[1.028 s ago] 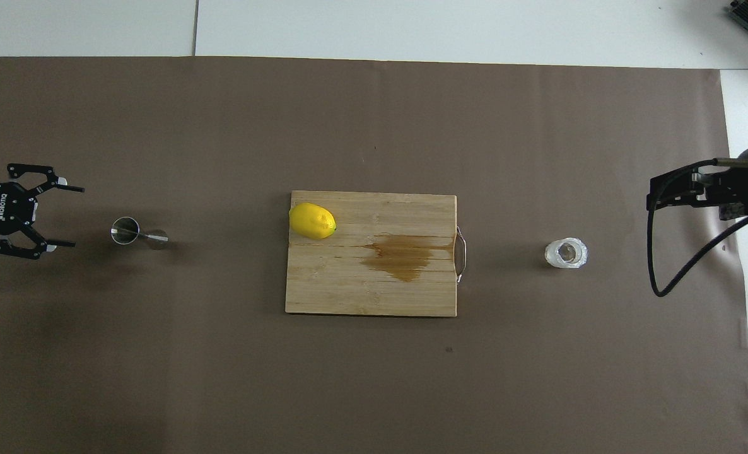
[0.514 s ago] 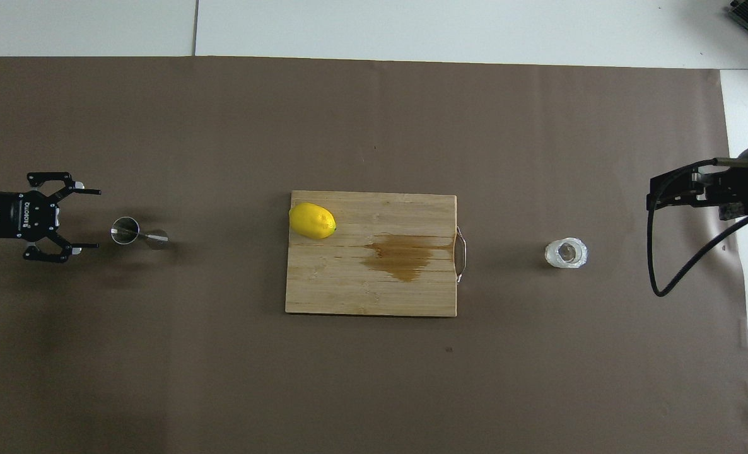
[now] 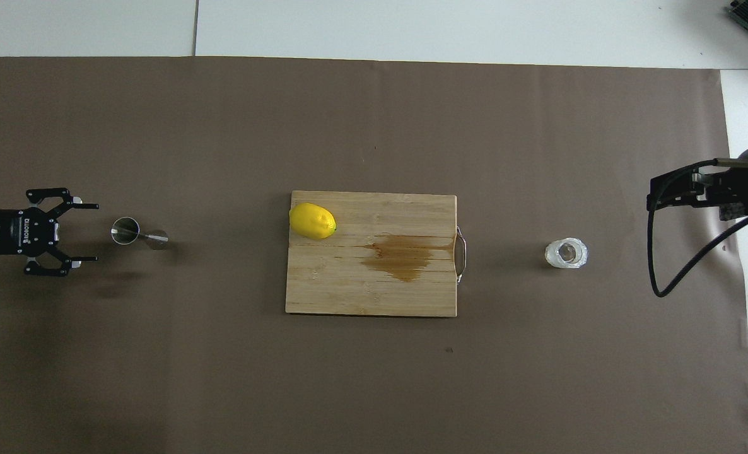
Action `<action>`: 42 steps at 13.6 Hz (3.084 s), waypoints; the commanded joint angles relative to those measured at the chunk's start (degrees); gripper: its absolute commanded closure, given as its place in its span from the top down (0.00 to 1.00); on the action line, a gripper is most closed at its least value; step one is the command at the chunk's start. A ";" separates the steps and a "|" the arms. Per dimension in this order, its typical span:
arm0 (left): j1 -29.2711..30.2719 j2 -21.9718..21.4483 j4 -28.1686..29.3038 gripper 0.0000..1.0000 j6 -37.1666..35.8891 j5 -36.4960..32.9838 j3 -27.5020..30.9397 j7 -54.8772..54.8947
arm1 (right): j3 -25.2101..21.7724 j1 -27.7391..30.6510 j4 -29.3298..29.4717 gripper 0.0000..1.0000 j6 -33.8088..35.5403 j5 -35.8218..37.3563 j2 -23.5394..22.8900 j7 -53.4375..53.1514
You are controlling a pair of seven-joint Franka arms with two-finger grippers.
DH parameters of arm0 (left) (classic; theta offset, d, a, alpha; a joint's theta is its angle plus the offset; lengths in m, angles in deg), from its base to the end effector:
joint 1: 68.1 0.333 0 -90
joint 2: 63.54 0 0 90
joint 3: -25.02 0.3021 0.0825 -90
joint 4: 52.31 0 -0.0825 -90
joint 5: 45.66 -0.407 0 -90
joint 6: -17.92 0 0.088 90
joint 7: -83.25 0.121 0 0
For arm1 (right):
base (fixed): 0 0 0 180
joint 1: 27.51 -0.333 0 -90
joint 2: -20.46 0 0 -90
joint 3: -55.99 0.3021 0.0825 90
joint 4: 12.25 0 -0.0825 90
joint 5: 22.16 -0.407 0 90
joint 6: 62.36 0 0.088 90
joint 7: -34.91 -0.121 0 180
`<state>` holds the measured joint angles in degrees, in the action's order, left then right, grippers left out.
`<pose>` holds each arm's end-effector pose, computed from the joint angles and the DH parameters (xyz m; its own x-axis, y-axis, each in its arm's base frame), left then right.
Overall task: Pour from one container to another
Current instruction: 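Open the left gripper and move it toward the metal cup, then position the left gripper fingers around the metal cup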
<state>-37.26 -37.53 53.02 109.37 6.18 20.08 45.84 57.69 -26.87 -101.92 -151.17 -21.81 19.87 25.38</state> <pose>0.5685 0.1744 0.2507 0.1008 0.4496 -0.8875 0.9949 -0.0370 0.0942 0.5778 0.0099 0.5917 0.9888 -0.1474 -0.0240 -0.1472 -0.9891 0.0099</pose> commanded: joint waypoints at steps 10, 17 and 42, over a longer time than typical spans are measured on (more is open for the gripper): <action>-2.80 -5.00 9.53 1.00 4.79 8.36 -0.77 1.11 | 0.50 0.68 -1.03 1.00 0.21 0.35 0.94 -0.58; -2.71 -7.55 13.31 1.00 4.79 10.28 -0.69 1.11 | 0.50 0.68 -1.03 1.00 0.21 0.35 0.94 -0.58; -3.33 -9.40 18.42 1.00 6.99 17.06 -0.69 1.38 | 0.50 0.68 -1.03 1.00 0.21 0.35 0.94 -0.58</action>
<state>-39.35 -45.04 69.26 114.50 21.88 19.02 46.35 57.69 -26.87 -101.92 -151.17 -21.81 19.87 25.38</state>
